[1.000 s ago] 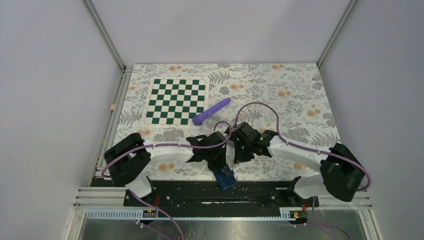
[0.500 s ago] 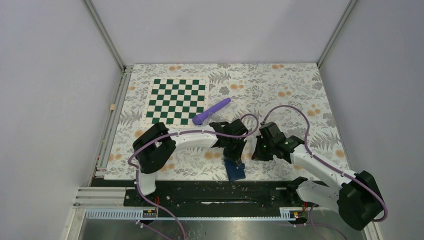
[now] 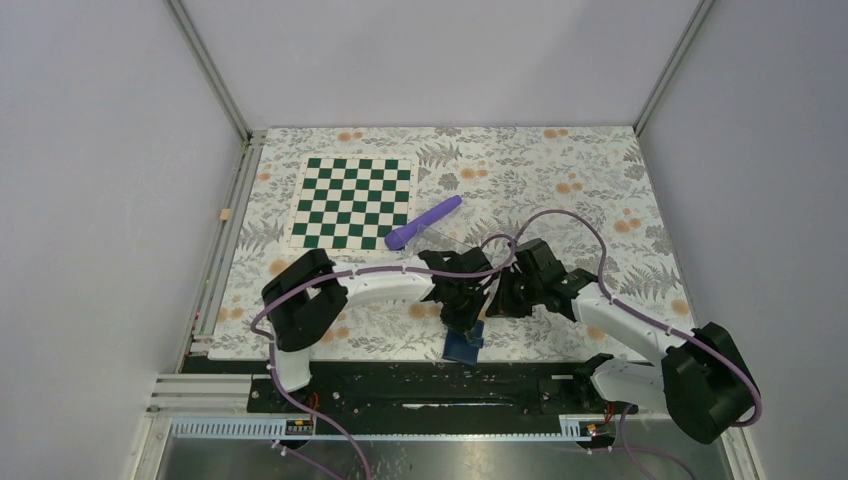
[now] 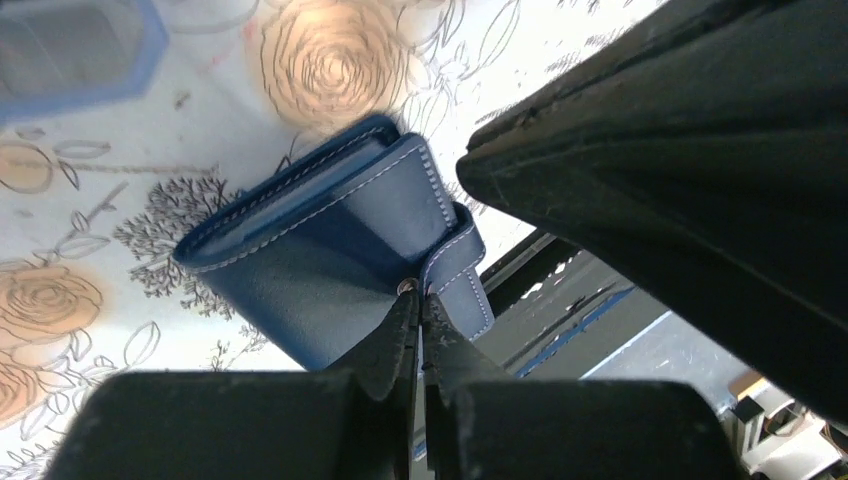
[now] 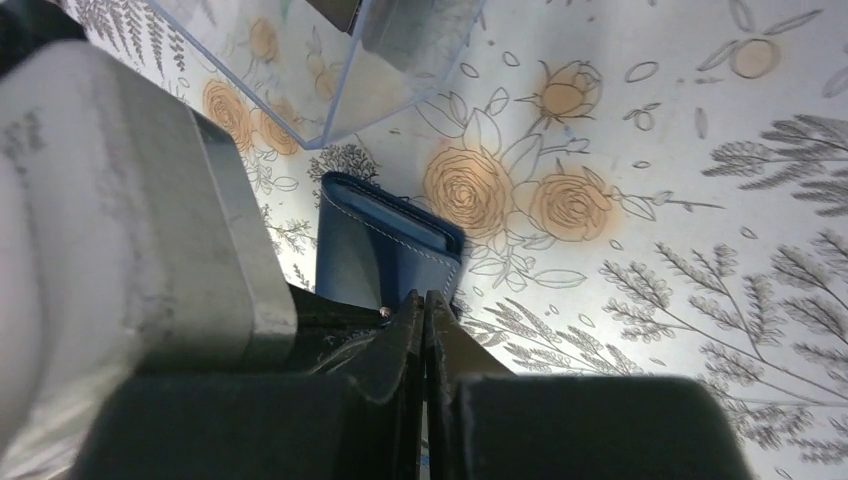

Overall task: Put the credit cards into the card holder
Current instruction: Close the card holder at the center of the board.

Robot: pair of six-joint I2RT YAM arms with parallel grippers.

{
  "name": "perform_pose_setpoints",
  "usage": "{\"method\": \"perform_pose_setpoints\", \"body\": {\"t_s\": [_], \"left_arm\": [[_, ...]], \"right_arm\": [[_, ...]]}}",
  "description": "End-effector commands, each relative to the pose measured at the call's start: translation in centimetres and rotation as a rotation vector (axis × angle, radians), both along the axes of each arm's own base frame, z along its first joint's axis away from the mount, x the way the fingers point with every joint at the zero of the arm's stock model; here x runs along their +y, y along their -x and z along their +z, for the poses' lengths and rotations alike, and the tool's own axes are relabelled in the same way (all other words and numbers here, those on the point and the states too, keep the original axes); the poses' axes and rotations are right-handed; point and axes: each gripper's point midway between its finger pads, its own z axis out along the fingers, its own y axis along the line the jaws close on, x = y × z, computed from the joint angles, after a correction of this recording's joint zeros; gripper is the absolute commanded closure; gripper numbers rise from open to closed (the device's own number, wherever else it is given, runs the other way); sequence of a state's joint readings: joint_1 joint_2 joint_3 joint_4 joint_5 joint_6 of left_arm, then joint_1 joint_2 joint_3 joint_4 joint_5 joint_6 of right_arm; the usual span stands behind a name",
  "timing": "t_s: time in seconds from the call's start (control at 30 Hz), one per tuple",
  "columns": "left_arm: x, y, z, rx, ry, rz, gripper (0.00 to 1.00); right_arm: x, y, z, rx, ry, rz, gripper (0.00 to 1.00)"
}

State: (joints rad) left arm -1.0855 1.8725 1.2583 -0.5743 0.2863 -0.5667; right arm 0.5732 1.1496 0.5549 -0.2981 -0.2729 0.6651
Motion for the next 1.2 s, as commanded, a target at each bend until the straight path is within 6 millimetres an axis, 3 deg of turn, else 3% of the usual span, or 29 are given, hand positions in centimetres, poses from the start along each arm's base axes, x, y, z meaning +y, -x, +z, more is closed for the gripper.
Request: {"method": "perform_pose_setpoints", "body": {"t_s": [0.0, 0.23, 0.73, 0.97, 1.17], "left_arm": [[0.2, 1.7, 0.5, 0.01, 0.019, 0.004, 1.0], [0.3, 1.8, -0.1, 0.013, 0.076, 0.089, 1.0], [-0.8, -0.8, 2.7, -0.047, 0.186, 0.128, 1.0], [-0.4, -0.9, 2.3, -0.027, 0.168, 0.163, 1.0], [0.0, 0.1, 1.3, 0.048, 0.172, 0.199, 1.0]], "right_arm": [[2.3, -0.1, 0.6, 0.009, -0.128, 0.05, 1.0], [3.0, 0.8, -1.0, 0.065, -0.172, 0.076, 1.0], [2.7, 1.9, -4.3, 0.143, -0.101, 0.127, 1.0], [2.7, 1.9, -4.5, 0.149, -0.089, 0.131, 1.0], [2.5, 1.7, -4.2, 0.135, -0.076, 0.125, 1.0]]}}
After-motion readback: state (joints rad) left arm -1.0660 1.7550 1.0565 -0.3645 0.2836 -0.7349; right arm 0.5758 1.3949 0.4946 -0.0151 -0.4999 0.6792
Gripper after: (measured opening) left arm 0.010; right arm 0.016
